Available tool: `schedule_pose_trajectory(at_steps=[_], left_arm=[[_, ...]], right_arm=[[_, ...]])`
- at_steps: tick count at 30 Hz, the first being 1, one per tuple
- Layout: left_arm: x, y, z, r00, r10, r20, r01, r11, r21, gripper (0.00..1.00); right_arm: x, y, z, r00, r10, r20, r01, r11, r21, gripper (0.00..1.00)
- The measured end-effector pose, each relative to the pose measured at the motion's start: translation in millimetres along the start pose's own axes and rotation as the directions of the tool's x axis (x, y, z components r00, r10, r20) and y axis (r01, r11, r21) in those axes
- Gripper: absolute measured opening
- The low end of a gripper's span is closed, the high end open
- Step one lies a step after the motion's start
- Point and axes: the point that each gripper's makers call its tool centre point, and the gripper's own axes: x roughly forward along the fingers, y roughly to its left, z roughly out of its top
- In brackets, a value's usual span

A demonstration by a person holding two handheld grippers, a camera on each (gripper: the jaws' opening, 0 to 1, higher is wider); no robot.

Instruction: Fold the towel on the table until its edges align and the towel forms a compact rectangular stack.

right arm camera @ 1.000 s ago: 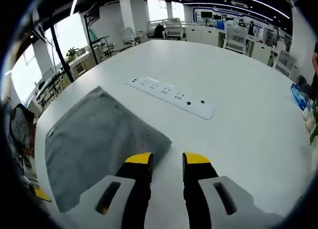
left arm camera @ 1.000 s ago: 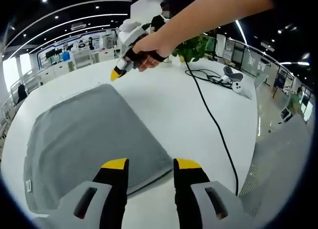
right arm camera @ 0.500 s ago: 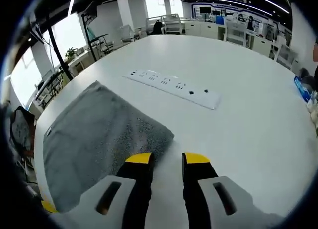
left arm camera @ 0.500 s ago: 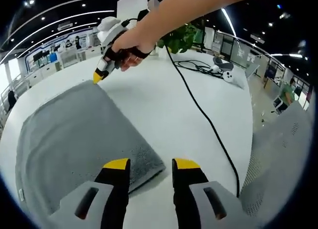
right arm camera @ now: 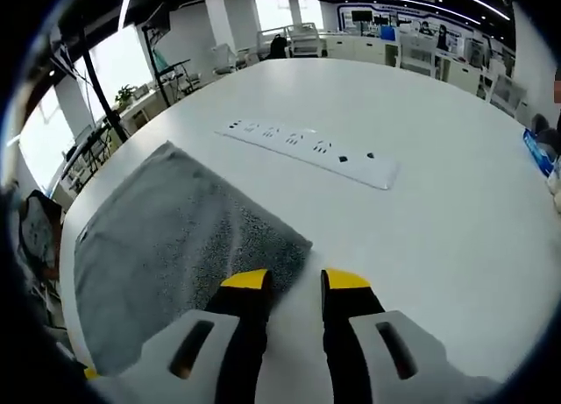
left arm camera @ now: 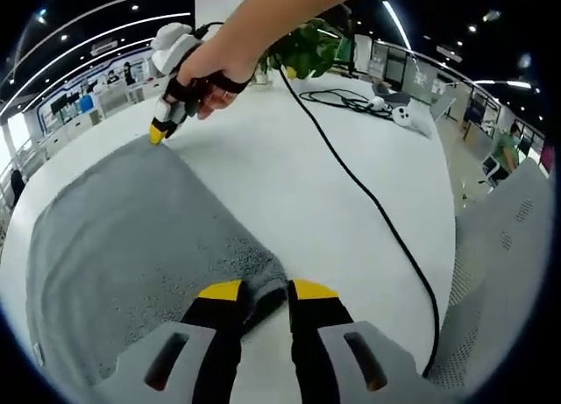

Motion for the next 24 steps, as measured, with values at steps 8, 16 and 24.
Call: schedule_pose_trajectory(at_steps=[8, 16, 24], left_arm=[[1.1, -2.0, 0.8, 1.0, -0.014, 0.003, 0.014, 1.0, -0.002, 0.04], [3.0, -10.1, 3.1, 0.999, -0.04, -0.001, 0.04, 0.999, -0.009, 0.04], [4.6, -14.2, 5.6, 0.999, -0.05, 0.004, 0.05, 0.999, -0.015, 0.04]], right_arm=[[4.7, 0.7, 6.7, 1.0, 0.01, 0.02, -0.01, 1.0, 0.004, 0.22], [9.2, 12.7, 14.0, 0.996, 0.034, 0.081, -0.042, 0.994, 0.097, 0.23], [14.1, 20.9, 20.8, 0.995, 0.019, 0.096, -0.024, 0.999, 0.047, 0.32]])
